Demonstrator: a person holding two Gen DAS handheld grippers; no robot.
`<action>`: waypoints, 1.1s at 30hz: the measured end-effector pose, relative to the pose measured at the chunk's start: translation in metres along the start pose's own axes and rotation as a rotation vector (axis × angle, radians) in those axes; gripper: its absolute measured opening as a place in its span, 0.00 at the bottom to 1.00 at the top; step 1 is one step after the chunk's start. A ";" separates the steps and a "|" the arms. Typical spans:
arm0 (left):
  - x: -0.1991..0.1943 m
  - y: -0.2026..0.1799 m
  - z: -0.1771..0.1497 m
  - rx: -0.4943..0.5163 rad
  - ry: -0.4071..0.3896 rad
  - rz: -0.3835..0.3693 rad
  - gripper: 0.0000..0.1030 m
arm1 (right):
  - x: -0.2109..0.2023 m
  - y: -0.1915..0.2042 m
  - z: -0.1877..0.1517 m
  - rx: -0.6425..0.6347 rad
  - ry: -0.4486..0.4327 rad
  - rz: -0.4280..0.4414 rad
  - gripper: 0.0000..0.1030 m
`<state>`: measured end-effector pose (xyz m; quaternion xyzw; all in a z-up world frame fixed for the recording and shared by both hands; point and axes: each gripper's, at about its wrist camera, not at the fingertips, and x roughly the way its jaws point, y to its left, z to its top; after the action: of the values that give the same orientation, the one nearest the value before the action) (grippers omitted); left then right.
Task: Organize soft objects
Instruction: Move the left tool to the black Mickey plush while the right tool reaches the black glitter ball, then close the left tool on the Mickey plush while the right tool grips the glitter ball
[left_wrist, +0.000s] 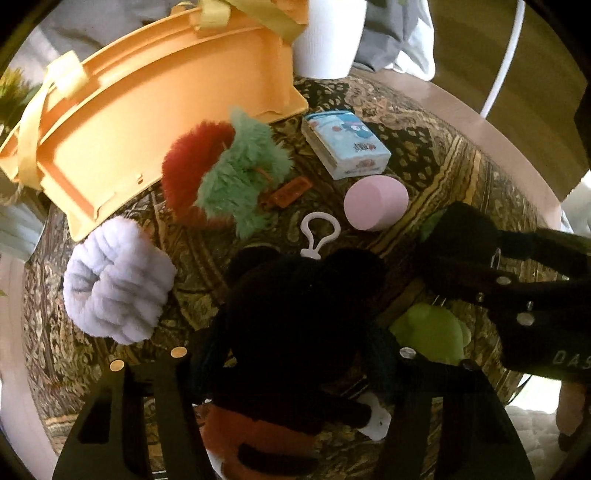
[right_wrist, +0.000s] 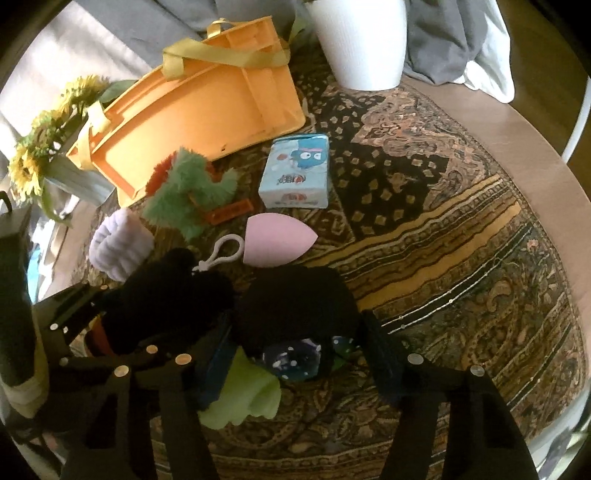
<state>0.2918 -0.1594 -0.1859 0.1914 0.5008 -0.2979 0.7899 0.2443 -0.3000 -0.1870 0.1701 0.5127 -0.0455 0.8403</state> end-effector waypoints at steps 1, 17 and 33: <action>-0.001 0.001 -0.001 -0.012 -0.003 0.000 0.60 | 0.000 0.000 0.000 0.001 0.001 0.002 0.63; -0.065 0.011 -0.006 -0.213 -0.152 0.005 0.59 | -0.043 0.014 0.012 -0.045 -0.100 0.034 0.63; -0.143 0.025 0.021 -0.269 -0.378 0.077 0.59 | -0.106 0.040 0.052 -0.128 -0.335 0.072 0.63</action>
<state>0.2769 -0.1131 -0.0475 0.0444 0.3713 -0.2285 0.8989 0.2483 -0.2898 -0.0626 0.1244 0.3610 -0.0102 0.9242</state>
